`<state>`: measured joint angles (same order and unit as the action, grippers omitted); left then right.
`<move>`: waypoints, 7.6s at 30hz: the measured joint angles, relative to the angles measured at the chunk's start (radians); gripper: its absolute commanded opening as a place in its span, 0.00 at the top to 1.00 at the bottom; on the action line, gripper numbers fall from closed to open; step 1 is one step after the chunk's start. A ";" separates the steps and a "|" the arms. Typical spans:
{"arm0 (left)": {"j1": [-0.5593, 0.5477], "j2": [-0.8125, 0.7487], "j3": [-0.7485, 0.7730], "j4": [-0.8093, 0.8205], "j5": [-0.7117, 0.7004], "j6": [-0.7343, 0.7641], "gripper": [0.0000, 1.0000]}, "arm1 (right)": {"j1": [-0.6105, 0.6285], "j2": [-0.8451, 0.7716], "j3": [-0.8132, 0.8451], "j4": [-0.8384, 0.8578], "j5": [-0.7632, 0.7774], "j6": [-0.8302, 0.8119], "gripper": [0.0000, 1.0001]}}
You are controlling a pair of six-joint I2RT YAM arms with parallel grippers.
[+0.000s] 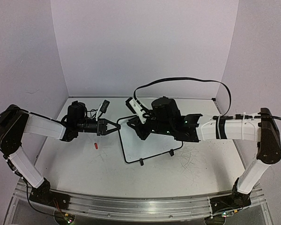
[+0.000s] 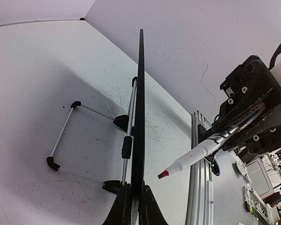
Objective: Write a sentence on the whiteboard
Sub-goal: Hold the whiteboard at the center of the board, then write a sentence on the whiteboard.
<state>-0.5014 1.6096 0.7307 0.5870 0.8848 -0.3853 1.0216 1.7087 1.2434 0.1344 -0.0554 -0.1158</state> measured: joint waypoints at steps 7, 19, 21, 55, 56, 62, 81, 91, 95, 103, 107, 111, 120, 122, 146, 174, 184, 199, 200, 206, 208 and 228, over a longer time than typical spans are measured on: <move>0.001 0.000 -0.013 0.007 -0.007 0.034 1.00 | 0.005 0.000 0.000 0.021 0.031 0.000 1.00; 0.000 -0.006 -0.019 0.010 -0.008 0.053 1.00 | 0.005 0.000 0.000 0.038 0.040 0.000 1.00; 0.000 -0.006 -0.019 0.010 -0.008 0.053 1.00 | 0.005 0.001 0.000 0.038 0.040 0.000 1.00; 0.000 -0.007 -0.019 0.009 -0.008 0.053 1.00 | 0.007 0.030 0.000 0.039 0.076 0.001 1.00; 0.000 -0.007 -0.019 0.009 -0.008 0.053 1.00 | 0.007 0.030 0.000 0.039 0.076 0.002 1.00; 0.000 -0.007 -0.019 0.009 -0.009 0.053 1.00 | 0.007 0.031 0.000 0.040 0.080 0.006 1.00; 0.000 -0.007 -0.019 0.009 -0.010 0.053 1.00 | 0.011 0.031 -0.007 0.040 0.083 0.021 1.00; 0.000 -0.008 -0.019 0.008 -0.010 0.053 1.00 | 0.026 0.031 -0.039 0.037 0.076 0.036 1.00; 0.000 -0.008 -0.019 0.008 -0.010 0.053 1.00 | 0.029 0.031 -0.045 0.036 0.075 0.039 1.00; 0.000 -0.008 -0.019 0.008 -0.010 0.053 1.00 | 0.029 0.031 -0.047 0.037 0.073 0.042 1.00; 0.000 -0.008 -0.019 0.009 -0.010 0.053 1.00 | 0.031 0.031 -0.047 0.036 0.073 0.042 1.00; 0.000 -0.008 -0.019 0.008 -0.010 0.053 1.00 | 0.033 0.032 -0.047 0.036 0.073 0.043 1.00; 0.000 -0.010 -0.019 0.008 -0.010 0.054 1.00 | 0.041 0.040 -0.053 0.030 0.065 0.051 1.00; 0.000 -0.010 -0.019 0.008 -0.010 0.054 1.00 | 0.041 0.040 -0.053 0.030 0.065 0.052 1.00; 0.000 -0.013 -0.020 0.008 -0.006 0.054 1.00 | 0.039 -0.023 -0.093 0.071 0.082 0.064 1.00; 0.000 -0.014 -0.020 0.008 -0.006 0.054 1.00 | 0.039 0.011 -0.092 0.105 0.098 0.068 1.00; 0.000 -0.014 -0.020 0.007 -0.007 0.054 1.00 | 0.040 0.011 -0.092 0.105 0.128 0.070 1.00; 0.000 -0.014 -0.020 0.000 -0.017 0.053 1.00 | 0.041 0.004 -0.107 0.117 0.174 0.082 1.00; 0.000 -0.014 -0.020 -0.001 -0.016 0.053 1.00 | 0.041 0.002 -0.110 0.117 0.176 0.082 1.00; 0.000 -0.015 -0.020 -0.001 -0.014 0.053 1.00 | 0.039 -0.016 -0.126 0.123 0.175 0.083 1.00; 0.000 -0.017 -0.020 -0.001 -0.013 0.054 1.00 | 0.036 -0.038 -0.147 0.128 0.167 0.084 1.00; 0.000 -0.019 -0.020 -0.002 -0.007 0.055 1.00 | -0.006 -0.051 -0.119 0.165 0.082 0.094 1.00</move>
<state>-0.5014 1.5902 0.7109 0.5854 0.8781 -0.3305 1.0153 1.6575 1.1240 0.2996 0.0261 -0.0216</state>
